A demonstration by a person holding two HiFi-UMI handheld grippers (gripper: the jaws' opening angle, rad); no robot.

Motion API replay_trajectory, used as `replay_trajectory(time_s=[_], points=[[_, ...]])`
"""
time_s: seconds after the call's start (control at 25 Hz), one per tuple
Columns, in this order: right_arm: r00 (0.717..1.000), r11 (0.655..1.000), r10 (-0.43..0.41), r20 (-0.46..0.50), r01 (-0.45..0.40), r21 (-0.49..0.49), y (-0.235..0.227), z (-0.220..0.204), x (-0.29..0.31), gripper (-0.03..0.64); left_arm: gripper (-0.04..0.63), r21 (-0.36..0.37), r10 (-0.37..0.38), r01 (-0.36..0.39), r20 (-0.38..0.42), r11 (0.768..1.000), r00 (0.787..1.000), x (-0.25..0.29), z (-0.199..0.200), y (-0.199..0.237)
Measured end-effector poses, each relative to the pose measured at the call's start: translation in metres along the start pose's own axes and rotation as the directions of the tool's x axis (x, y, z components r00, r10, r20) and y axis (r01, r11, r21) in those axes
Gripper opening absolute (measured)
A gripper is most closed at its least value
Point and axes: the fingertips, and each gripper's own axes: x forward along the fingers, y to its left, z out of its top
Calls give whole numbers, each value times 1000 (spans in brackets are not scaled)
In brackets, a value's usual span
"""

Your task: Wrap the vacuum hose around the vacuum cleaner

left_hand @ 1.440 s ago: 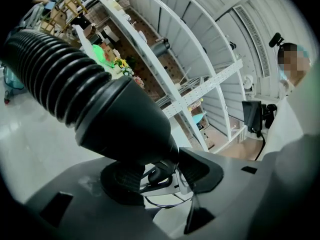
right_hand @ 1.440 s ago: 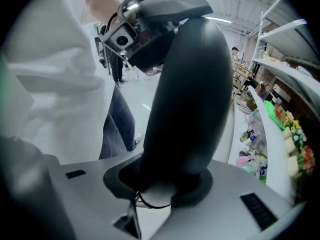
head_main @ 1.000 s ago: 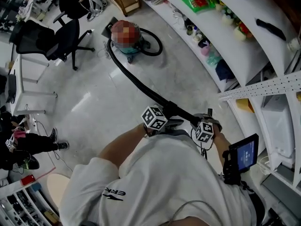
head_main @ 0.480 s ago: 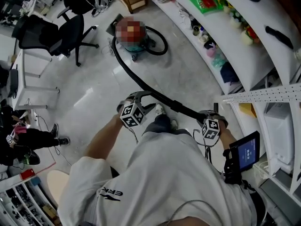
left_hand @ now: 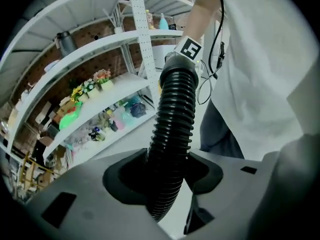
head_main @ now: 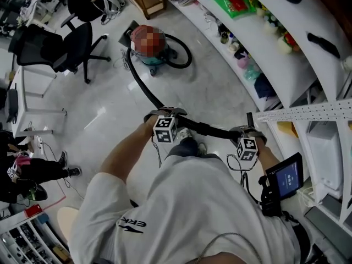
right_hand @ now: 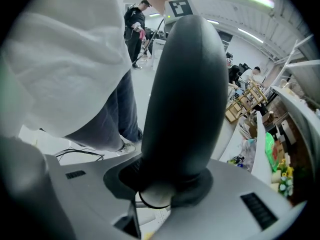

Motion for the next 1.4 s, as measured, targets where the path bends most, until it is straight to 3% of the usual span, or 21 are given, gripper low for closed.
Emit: replay_trajectory(time_s=[0.36,0.76,1.08,1.4], points=[[1000,985,7,-31,-12,-171,-64,15,23,121,175,-129,-50,53,27,990,998,1,-39,-10],[999,909,20,-26,-30,-415,-162,48,53,123,167,-255,-99,122,104,959,990,-7,-64,-1],[997,822,61,37,-30,-569,-264,67,82,123,166,-450,-27,85,132,889,991,-2,-66,51],[991,720,101,84,-15,-694,-366,84,108,123,163,-583,48,20,100,812,994,7,-66,120]])
